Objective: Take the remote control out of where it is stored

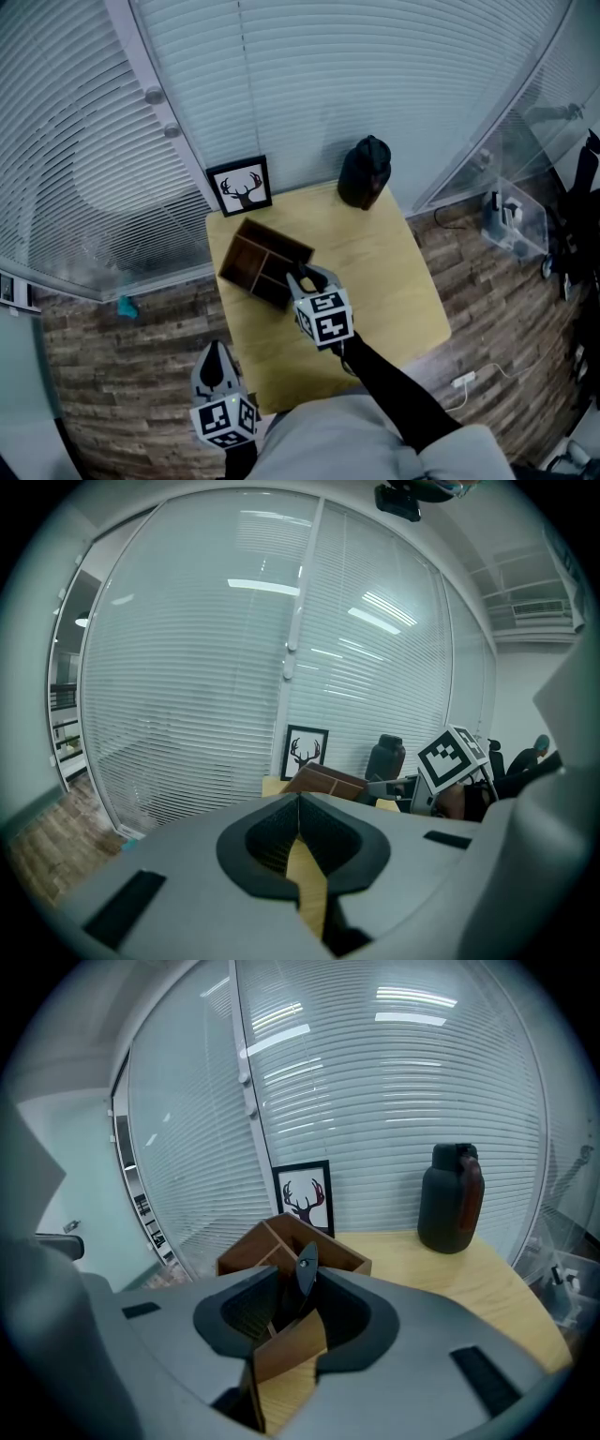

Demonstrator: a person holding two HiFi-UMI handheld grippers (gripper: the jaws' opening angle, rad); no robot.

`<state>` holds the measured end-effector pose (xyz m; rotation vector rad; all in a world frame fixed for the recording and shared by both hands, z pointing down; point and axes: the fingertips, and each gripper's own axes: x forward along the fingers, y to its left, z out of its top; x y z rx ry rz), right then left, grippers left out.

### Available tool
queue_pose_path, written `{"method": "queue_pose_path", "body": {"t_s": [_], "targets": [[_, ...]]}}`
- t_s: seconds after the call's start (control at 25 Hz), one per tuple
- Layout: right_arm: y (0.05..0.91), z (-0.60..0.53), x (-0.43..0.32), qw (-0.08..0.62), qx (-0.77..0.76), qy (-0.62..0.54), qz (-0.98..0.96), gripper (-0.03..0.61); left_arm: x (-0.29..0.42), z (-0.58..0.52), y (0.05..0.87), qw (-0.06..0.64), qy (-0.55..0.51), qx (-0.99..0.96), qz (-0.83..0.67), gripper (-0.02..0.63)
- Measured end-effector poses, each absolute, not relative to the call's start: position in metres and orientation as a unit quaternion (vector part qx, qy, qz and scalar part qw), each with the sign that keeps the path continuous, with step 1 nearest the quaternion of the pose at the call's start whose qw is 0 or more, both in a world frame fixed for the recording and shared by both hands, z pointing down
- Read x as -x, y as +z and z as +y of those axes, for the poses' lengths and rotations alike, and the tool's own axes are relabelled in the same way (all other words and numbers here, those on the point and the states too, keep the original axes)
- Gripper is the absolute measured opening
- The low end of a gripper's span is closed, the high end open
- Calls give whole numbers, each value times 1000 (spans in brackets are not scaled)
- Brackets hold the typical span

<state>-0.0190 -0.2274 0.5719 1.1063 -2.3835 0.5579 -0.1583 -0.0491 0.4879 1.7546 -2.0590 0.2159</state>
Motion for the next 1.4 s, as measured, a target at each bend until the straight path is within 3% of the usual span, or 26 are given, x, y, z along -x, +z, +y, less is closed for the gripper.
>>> {"method": "queue_pose_path", "body": {"t_s": [0.28,1.4], "targets": [[571,-228,18,225,-406,199,-863,97,159,-48,488,211,78,-632,-742,9],[567,-221,25,213,-395,200,-871,78,161,-44,487,210,77,-628,-745,9]]}}
